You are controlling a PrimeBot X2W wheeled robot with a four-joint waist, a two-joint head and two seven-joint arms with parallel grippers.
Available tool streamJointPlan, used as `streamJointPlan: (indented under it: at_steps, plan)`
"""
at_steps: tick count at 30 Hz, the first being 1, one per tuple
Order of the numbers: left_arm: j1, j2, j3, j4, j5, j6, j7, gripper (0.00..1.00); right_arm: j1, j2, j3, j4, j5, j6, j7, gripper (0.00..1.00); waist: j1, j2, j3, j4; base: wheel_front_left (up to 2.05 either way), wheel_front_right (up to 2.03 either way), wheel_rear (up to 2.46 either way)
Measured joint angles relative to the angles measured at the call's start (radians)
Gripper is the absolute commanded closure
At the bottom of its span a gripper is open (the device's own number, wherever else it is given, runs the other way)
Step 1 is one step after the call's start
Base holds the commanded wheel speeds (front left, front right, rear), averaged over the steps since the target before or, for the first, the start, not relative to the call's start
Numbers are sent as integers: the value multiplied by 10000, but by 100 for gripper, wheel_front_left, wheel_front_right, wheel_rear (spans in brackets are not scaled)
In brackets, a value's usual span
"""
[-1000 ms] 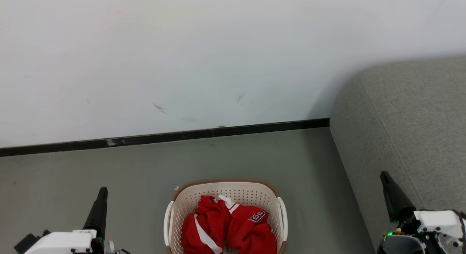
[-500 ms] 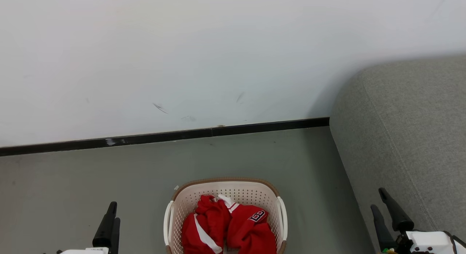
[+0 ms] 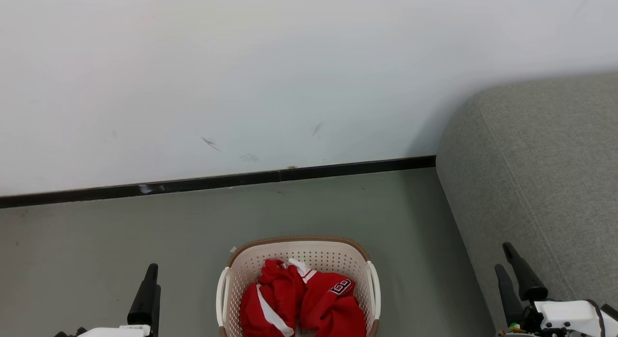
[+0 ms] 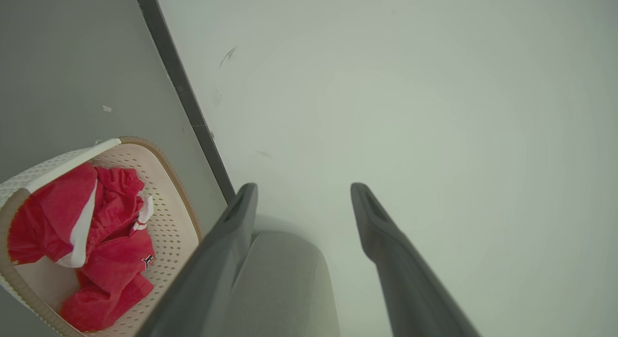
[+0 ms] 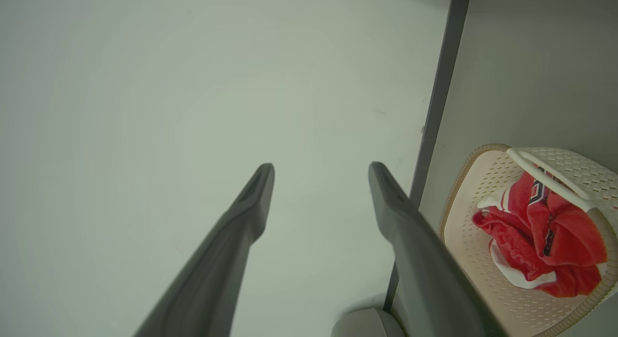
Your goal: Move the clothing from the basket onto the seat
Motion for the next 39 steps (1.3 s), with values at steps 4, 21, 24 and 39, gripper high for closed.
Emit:
streamJointPlan:
  at_steps: [4, 21, 24, 39]
  plan:
    - [-55, 111, -123, -6, 180, 0, -194, 0, -17, -107, 134, -107, -257, 0, -190, 0, 37, 0, -32, 1, 0, 0, 0]
    - [-305, 502, -800, 82, 1233, -2, -974, 0, -188, -765, 888, -410, -1987, 2, -991, 0, 135, 1, -202, 9, 0, 0, 0]
    - [-381, 589, -909, 113, 1526, -2, -1116, 0, -199, -905, 1037, -453, -2374, 4, -1118, 0, 133, 0, -233, 13, 0, 0, 0]
    - [-607, 1160, -1256, 293, 3795, -8, -1755, 0, -365, -1354, 1294, -665, -4987, 21, -1732, 0, 11, 0, -305, 130, 0, 0, 0]
